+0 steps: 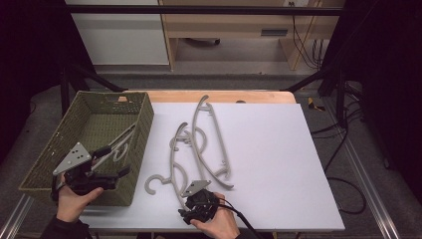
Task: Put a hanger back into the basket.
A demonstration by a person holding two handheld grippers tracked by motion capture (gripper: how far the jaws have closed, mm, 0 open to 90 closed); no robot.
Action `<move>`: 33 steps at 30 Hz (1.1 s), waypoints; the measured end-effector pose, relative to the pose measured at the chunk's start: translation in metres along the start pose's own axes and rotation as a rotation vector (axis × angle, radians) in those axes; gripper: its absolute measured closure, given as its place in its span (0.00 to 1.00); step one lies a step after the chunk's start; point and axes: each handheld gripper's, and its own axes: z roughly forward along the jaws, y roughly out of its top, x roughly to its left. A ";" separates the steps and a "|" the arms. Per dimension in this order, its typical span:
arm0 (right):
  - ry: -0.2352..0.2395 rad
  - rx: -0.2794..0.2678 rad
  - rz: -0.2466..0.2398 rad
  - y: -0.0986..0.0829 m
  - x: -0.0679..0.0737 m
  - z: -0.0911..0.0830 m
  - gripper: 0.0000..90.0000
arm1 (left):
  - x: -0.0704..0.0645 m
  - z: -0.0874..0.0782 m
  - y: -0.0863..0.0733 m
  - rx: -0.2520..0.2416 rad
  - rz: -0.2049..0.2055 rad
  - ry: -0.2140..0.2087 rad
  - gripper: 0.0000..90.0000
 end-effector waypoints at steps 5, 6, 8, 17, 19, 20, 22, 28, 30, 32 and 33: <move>-0.008 0.014 0.007 -0.003 -0.002 0.004 0.58 | 0.000 0.000 0.000 0.002 0.003 0.001 0.07; -0.011 0.016 0.009 -0.003 -0.002 0.004 0.58 | 0.000 0.000 0.000 0.002 0.002 0.001 0.07; -0.011 0.015 0.009 -0.003 -0.002 0.004 0.59 | 0.000 0.000 0.000 0.004 0.004 0.003 0.07; 0.045 0.039 0.029 -0.002 -0.002 0.003 0.82 | -0.001 0.000 0.000 0.005 0.005 -0.001 0.07; 0.050 0.049 0.035 -0.001 -0.003 0.002 0.83 | -0.001 0.000 0.000 0.006 0.007 -0.001 0.07; 0.054 0.048 0.048 -0.001 -0.003 0.002 0.83 | -0.001 0.000 0.000 0.005 0.010 -0.001 0.07; 0.052 0.049 0.049 -0.001 -0.004 0.002 0.83 | -0.001 0.000 0.000 0.004 0.009 -0.001 0.07; 0.053 0.088 0.046 0.000 -0.007 -0.004 0.88 | -0.001 0.000 0.000 0.006 0.008 -0.002 0.07; 0.050 0.090 0.050 -0.001 -0.009 -0.006 0.88 | -0.001 0.001 0.000 0.009 0.010 -0.002 0.07; 0.045 0.092 0.050 -0.001 -0.011 -0.007 0.89 | -0.001 0.001 0.000 0.008 0.011 -0.004 0.07; 0.039 0.100 0.053 -0.001 -0.013 -0.009 0.89 | -0.001 0.001 0.000 0.008 0.011 -0.004 0.07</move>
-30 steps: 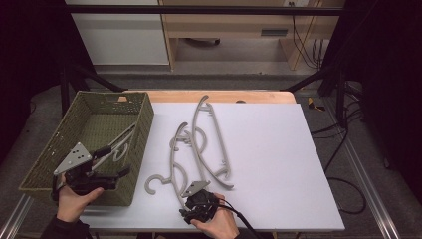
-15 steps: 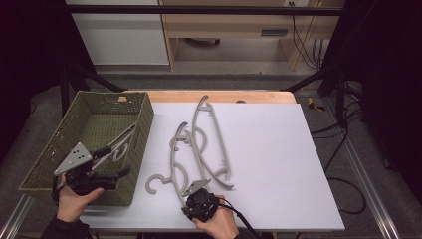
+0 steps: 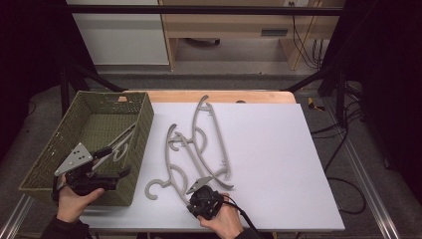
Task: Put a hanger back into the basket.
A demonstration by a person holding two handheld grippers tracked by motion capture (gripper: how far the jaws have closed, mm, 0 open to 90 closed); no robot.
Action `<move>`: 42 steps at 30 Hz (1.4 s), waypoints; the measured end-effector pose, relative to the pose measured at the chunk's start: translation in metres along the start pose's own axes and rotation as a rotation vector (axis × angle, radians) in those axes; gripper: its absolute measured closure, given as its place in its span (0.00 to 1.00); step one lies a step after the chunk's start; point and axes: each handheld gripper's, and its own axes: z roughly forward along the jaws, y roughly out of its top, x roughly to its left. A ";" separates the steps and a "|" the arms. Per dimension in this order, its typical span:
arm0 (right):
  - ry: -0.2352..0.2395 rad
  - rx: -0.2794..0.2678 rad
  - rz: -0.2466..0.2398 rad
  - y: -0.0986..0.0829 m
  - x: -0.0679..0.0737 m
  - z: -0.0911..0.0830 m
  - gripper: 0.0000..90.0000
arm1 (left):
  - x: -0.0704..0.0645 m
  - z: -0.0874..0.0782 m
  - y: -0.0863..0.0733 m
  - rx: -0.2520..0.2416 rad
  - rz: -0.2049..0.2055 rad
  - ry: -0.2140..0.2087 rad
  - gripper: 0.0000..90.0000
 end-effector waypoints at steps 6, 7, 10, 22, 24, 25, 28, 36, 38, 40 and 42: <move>-0.030 0.008 0.012 -0.005 -0.018 -0.008 0.91 | 0.000 0.001 -0.001 0.007 0.004 -0.002 0.07; -0.012 0.007 0.020 -0.006 -0.021 -0.009 0.91 | 0.000 0.001 -0.001 0.009 0.005 -0.002 0.07; -0.008 0.001 0.014 -0.007 -0.023 -0.009 0.90 | -0.001 0.001 -0.001 0.010 0.006 -0.004 0.07; -0.055 -0.018 0.012 -0.024 -0.021 -0.014 0.84 | -0.002 0.003 -0.001 0.020 0.014 -0.009 0.08; -0.079 -0.005 -0.005 -0.023 -0.019 -0.014 0.89 | -0.003 0.004 -0.001 0.021 0.016 -0.011 0.08; -0.077 -0.002 -0.011 -0.022 -0.019 -0.014 0.89 | -0.003 0.004 -0.001 0.023 0.017 -0.012 0.08; -0.063 0.008 -0.038 -0.021 -0.021 -0.015 0.91 | -0.003 0.005 -0.001 0.026 0.019 -0.012 0.08; -0.024 0.020 -0.035 -0.022 -0.024 -0.017 0.91 | -0.003 0.004 -0.001 0.025 0.020 -0.015 0.08; -0.013 0.018 -0.037 -0.022 -0.026 -0.018 0.91 | -0.003 0.004 -0.001 0.025 0.023 -0.015 0.08; -0.004 0.015 -0.027 -0.021 -0.028 -0.020 0.91 | -0.004 0.005 -0.001 0.026 0.024 -0.017 0.08; 0.002 0.001 -0.026 -0.020 -0.030 -0.024 0.91 | -0.004 0.005 -0.001 0.028 0.026 -0.019 0.08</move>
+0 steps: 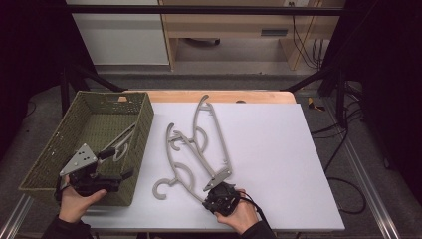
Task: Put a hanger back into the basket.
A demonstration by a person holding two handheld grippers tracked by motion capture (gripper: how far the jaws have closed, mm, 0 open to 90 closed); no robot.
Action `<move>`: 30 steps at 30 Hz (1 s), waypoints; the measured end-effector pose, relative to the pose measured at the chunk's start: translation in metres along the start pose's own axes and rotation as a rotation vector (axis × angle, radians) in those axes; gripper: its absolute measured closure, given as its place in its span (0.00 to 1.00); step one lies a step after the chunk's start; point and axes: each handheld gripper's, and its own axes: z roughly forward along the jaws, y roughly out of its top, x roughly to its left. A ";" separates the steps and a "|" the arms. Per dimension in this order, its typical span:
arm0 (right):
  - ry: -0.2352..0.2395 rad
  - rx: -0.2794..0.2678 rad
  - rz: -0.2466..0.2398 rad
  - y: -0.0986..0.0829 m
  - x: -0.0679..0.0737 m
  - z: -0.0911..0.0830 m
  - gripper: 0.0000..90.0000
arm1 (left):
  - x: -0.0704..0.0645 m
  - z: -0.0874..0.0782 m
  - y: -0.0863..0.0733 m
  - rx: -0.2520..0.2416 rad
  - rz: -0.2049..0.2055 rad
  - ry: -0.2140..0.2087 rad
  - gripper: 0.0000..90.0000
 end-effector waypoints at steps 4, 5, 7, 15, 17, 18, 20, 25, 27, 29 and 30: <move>-0.003 -0.029 0.002 0.002 -0.003 -0.010 0.92 | 0.000 0.000 0.000 0.001 0.002 0.000 0.08; -0.005 -0.033 0.001 0.003 -0.003 -0.012 0.92 | 0.000 0.000 0.000 0.002 0.003 0.000 0.08; -0.004 -0.048 0.009 0.004 -0.004 -0.017 0.92 | 0.000 0.000 0.000 0.002 0.003 0.000 0.08; -0.015 -0.110 0.002 0.010 -0.007 -0.046 0.92 | 0.000 0.000 0.000 0.002 0.007 -0.001 0.08; -0.018 -0.127 0.000 0.011 -0.007 -0.052 0.92 | -0.001 0.001 0.000 0.002 0.008 -0.001 0.08; -0.020 -0.132 -0.003 0.012 -0.008 -0.055 0.92 | -0.001 0.001 0.000 0.003 0.009 -0.001 0.08; -0.025 -0.154 -0.002 0.012 -0.008 -0.060 0.92 | -0.001 0.001 0.000 0.002 0.010 -0.002 0.08; -0.036 -0.184 -0.010 0.016 -0.008 -0.072 0.92 | -0.001 0.000 0.000 0.000 0.013 -0.003 0.08; -0.033 -0.187 -0.011 0.016 -0.009 -0.075 0.92 | -0.001 0.000 0.000 -0.002 0.017 -0.004 0.08; -0.018 -0.212 -0.014 0.018 -0.012 -0.084 0.92 | -0.001 -0.001 0.001 -0.004 0.020 -0.007 0.08; -0.018 -0.212 -0.014 0.018 -0.012 -0.084 0.92 | -0.001 -0.001 0.001 -0.003 0.026 -0.009 0.08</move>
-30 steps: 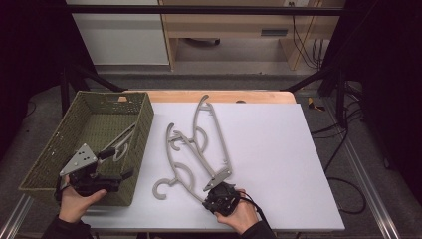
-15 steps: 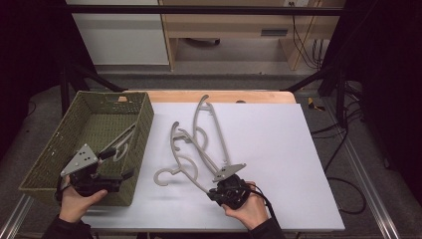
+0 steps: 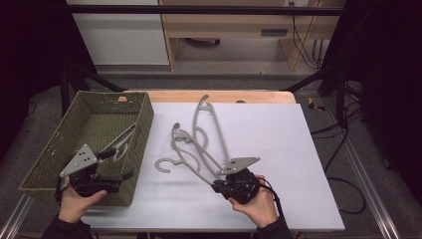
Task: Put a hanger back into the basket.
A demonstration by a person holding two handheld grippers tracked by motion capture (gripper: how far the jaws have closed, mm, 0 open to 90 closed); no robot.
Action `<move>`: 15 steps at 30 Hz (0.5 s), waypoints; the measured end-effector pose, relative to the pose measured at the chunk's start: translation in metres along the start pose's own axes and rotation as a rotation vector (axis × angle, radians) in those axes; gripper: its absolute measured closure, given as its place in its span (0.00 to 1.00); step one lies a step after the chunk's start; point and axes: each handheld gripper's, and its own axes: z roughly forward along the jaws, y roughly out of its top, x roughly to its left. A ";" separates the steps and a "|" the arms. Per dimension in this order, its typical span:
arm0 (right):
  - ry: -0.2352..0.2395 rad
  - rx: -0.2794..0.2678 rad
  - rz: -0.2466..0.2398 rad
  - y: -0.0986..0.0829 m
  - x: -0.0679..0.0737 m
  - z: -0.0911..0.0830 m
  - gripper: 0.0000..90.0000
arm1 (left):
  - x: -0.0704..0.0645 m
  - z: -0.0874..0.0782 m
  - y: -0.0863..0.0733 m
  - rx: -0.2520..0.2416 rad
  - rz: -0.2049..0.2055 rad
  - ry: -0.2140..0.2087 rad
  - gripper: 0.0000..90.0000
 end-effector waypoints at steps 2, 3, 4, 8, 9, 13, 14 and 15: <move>0.013 -0.015 -0.001 0.002 -0.003 -0.007 0.92 | -0.001 0.000 0.000 0.001 0.006 -0.002 0.08; 0.022 -0.024 -0.012 0.003 -0.005 -0.010 0.92 | -0.002 0.000 0.001 0.001 0.016 -0.003 0.08; 0.036 -0.035 -0.011 0.004 -0.007 -0.014 0.92 | -0.003 0.000 0.001 0.004 0.023 -0.003 0.08; 0.051 -0.071 -0.014 0.005 -0.010 -0.026 0.92 | -0.009 0.003 0.004 0.021 0.068 -0.012 0.09; 0.048 -0.072 -0.006 0.006 -0.010 -0.030 0.92 | -0.011 0.005 0.004 0.024 0.072 -0.018 0.09; 0.082 -0.099 0.000 0.006 -0.013 -0.037 0.92 | -0.020 0.012 0.007 0.051 0.115 -0.034 0.09; 0.095 -0.102 -0.003 0.006 -0.014 -0.038 0.92 | -0.023 0.014 0.009 0.063 0.136 -0.040 0.09; 0.128 -0.104 -0.013 0.007 -0.015 -0.039 0.92 | -0.025 0.016 0.010 0.073 0.143 -0.046 0.09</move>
